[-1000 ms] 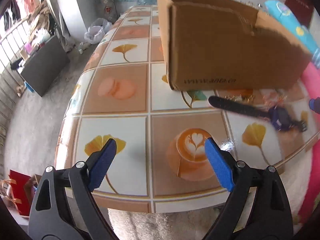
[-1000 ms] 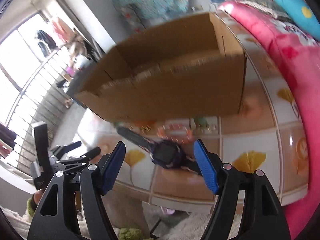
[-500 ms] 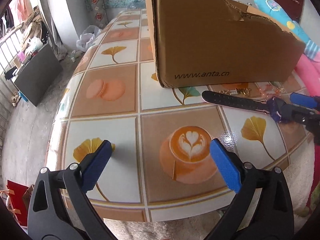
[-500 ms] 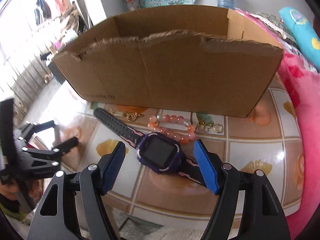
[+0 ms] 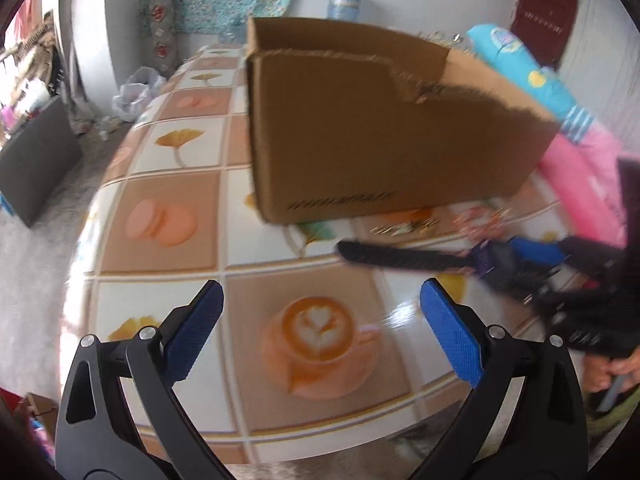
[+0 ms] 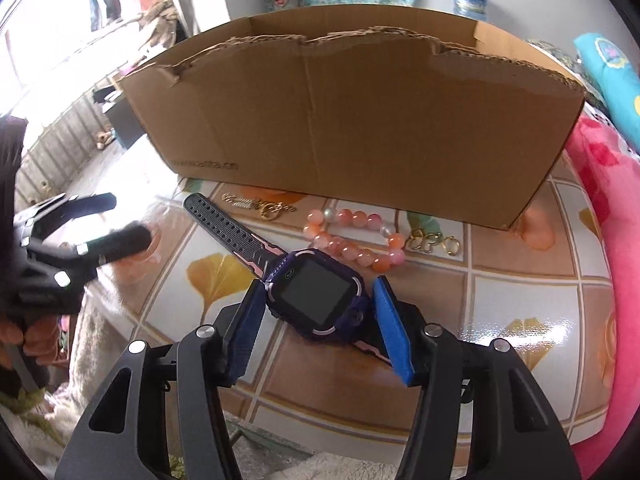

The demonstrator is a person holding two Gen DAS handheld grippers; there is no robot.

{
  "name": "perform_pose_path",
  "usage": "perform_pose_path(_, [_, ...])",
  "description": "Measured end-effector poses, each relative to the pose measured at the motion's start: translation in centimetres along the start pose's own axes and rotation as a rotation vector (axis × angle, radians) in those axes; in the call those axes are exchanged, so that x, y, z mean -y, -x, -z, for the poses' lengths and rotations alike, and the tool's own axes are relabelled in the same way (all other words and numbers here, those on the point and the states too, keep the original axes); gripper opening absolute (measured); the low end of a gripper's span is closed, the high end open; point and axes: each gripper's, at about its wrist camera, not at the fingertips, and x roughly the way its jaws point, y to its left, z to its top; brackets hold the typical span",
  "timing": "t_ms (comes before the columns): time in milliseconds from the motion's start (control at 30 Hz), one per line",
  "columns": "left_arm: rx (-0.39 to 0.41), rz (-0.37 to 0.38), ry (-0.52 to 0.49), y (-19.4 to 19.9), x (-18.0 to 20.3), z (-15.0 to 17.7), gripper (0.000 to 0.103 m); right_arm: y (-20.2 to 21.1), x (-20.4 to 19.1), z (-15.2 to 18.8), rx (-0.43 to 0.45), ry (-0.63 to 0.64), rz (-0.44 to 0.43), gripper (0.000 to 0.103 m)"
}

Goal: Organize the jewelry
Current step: 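Move the right tool to the black smartwatch face, then grasp the watch face with the right tool while the left tool grasps the strap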

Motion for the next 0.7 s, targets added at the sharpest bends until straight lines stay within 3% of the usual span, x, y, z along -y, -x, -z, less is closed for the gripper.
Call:
perform_pose_path(133, [0.01, 0.089, 0.018, -0.3, 0.8, -0.8, 0.093, 0.3, 0.4, 0.8, 0.0, 0.02, -0.037, 0.054])
perform_pose_path(200, [-0.007, 0.117, 0.018, -0.8, 1.2, -1.1, 0.077, 0.5, 0.5, 1.0, 0.004, 0.031, -0.047, 0.054])
perform_pose_path(333, [-0.071, 0.154, 0.043, -2.2, 1.7, -0.8, 0.067, 0.6, 0.9, 1.4, 0.017, 0.024, -0.07, 0.054])
perform_pose_path(567, [-0.091, 0.143, 0.058, -3.1, 2.7, -0.9, 0.066, 0.6, 1.1, 1.5, 0.037, 0.035, -0.088, 0.054])
perform_pose_path(700, [-0.106, 0.211, 0.096, -3.1, 2.5, -1.1, 0.066, 0.7, 1.2, 1.7, 0.049, 0.037, -0.099, 0.054])
